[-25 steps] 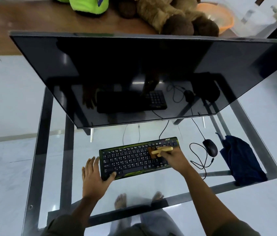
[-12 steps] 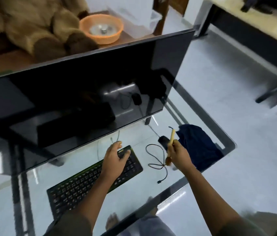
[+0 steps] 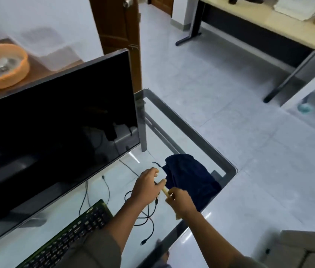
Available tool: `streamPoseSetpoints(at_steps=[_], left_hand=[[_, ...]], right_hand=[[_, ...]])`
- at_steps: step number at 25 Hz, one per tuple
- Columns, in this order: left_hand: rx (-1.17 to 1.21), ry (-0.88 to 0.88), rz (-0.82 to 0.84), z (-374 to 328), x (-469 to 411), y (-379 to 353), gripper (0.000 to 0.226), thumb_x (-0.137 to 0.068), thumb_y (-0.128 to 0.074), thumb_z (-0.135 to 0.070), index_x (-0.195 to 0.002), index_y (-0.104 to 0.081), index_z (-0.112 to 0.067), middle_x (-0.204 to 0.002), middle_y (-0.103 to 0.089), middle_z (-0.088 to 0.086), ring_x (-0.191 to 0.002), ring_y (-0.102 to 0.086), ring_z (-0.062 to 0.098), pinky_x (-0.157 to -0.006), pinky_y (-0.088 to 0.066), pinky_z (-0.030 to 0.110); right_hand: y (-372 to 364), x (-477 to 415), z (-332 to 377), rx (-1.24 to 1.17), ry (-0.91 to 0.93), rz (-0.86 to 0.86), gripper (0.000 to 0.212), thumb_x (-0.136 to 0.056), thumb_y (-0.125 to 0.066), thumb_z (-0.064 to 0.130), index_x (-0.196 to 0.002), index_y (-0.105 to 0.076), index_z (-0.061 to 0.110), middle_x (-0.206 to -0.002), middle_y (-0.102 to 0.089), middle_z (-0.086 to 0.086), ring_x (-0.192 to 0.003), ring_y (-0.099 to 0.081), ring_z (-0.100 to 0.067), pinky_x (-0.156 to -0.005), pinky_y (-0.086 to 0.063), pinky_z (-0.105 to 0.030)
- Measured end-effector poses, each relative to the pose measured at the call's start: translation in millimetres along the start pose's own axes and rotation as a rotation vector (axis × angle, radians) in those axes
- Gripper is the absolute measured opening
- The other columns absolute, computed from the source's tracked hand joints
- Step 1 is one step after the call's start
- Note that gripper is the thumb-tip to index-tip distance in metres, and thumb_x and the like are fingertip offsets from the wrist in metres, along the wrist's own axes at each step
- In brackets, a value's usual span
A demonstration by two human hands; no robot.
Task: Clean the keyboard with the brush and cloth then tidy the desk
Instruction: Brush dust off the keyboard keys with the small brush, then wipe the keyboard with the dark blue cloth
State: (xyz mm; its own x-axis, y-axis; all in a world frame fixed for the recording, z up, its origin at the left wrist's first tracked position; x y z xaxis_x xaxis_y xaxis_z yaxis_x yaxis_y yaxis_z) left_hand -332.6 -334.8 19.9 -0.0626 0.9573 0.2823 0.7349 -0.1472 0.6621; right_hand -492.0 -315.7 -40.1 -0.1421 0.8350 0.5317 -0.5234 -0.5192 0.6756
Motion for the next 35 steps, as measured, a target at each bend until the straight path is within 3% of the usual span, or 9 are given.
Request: streamPoseSetpoints(at_steps=[3,6,9,15,22,26,29,32,35], left_hand=[[-0.064,0.012,0.051,-15,-26,-21,0.04,-0.09,-0.062,-0.045,-0.123,-0.055,-0.022,-0.123,-0.06,-0.002,-0.113,-0.055,0.017,-0.092,-0.051,0.035],[-0.102,0.003,0.092,-23,-42,-37,0.037,-0.092,-0.06,-0.042,-0.122,-0.056,-0.02,-0.122,-0.061,0.0,-0.111,-0.057,0.019,-0.089,-0.052,0.037],[-0.11,-0.034,0.176,-29,-49,-59,0.039,-0.094,-0.06,-0.037,-0.128,-0.057,-0.018,-0.126,-0.062,0.003,-0.113,-0.058,0.02,-0.093,-0.052,0.035],[-0.248,-0.035,0.344,-26,-44,-92,0.049,-0.094,-0.059,-0.041,-0.138,-0.052,-0.02,-0.139,-0.052,0.002,-0.122,-0.054,0.023,-0.099,-0.049,0.039],[-0.308,-0.045,0.378,-28,-46,-93,0.059,-0.093,-0.058,-0.045,-0.144,-0.043,-0.019,-0.145,-0.046,0.002,-0.126,-0.051,0.024,-0.098,-0.049,0.038],[-0.245,-0.03,0.403,-27,-35,-88,0.077,-0.089,-0.064,-0.05,-0.151,-0.028,-0.02,-0.15,-0.042,0.005,-0.133,-0.045,0.027,-0.103,-0.047,0.042],[-0.069,-0.067,0.284,-34,-22,-64,0.093,-0.081,-0.072,-0.052,-0.153,-0.02,-0.025,-0.149,-0.04,0.004,-0.133,-0.043,0.024,-0.104,-0.047,0.041],[0.06,-0.161,0.121,-35,-4,-23,0.087,-0.077,-0.079,-0.047,-0.148,-0.033,-0.028,-0.141,-0.045,-0.003,-0.128,-0.046,0.015,-0.101,-0.051,0.037],[0.154,-0.206,0.029,-19,24,25,0.054,-0.08,-0.078,-0.039,-0.128,-0.056,-0.026,-0.125,-0.056,-0.009,-0.116,-0.054,0.009,-0.095,-0.053,0.032]], right_hand=[[9,-9,-12,-0.032,0.077,0.006,0.015,-0.088,-0.068,0.021,-0.103,-0.068,0.018,-0.095,-0.068,0.004,-0.08,-0.061,-0.011,-0.075,-0.055,-0.029],[52,-19,-26,-0.11,0.124,-0.248,0.014,-0.09,-0.065,0.01,-0.1,-0.072,0.016,-0.102,-0.067,0.002,-0.091,-0.056,-0.009,-0.084,-0.046,-0.022],[99,-32,-52,-0.108,0.016,-0.447,0.03,-0.091,-0.065,0.012,-0.121,-0.064,0.016,-0.126,-0.058,-0.004,-0.116,-0.051,-0.02,-0.1,-0.043,-0.028],[114,-58,-81,0.112,-0.173,-0.194,0.064,-0.089,-0.066,0.032,-0.146,-0.037,0.022,-0.147,-0.045,-0.006,-0.136,-0.041,-0.029,-0.11,-0.036,-0.054],[106,-63,-87,0.151,-0.225,-0.08,0.047,-0.087,-0.066,0.037,-0.126,-0.053,0.014,-0.112,-0.068,-0.004,-0.105,-0.064,-0.025,-0.101,-0.047,-0.044],[111,-49,-65,-0.08,-0.086,-0.012,0.029,-0.086,-0.068,0.025,-0.109,-0.068,0.008,-0.09,-0.069,-0.005,-0.082,-0.067,-0.02,-0.077,-0.06,-0.031],[127,-18,-21,-0.255,0.074,0.017,0.011,-0.084,-0.069,0.017,-0.094,-0.069,0.012,-0.08,-0.07,-0.005,-0.077,-0.07,-0.02,-0.07,-0.062,-0.036],[136,19,30,-0.355,0.204,0.068,0.008,-0.083,-0.071,0.013,-0.091,-0.071,0.017,-0.072,-0.068,0.001,-0.073,-0.069,-0.014,-0.067,-0.057,-0.028],[131,54,85,-0.404,0.312,0.097,0.013,-0.086,-0.071,0.012,-0.096,-0.074,0.018,-0.073,-0.066,-0.002,-0.069,-0.062,-0.013,-0.065,-0.048,-0.024]])
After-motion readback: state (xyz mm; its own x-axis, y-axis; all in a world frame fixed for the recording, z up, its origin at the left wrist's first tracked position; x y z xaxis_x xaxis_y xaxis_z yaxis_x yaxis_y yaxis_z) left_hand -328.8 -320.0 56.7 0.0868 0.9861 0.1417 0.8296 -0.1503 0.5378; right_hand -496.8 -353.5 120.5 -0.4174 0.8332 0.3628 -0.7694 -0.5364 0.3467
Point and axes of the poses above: each hand's wrist, its own x-axis away from the middle knuckle, its own y-axis out of the back of the hand, z = x × y, the point moved 7 cm from there along -x, towards the middle knuckle
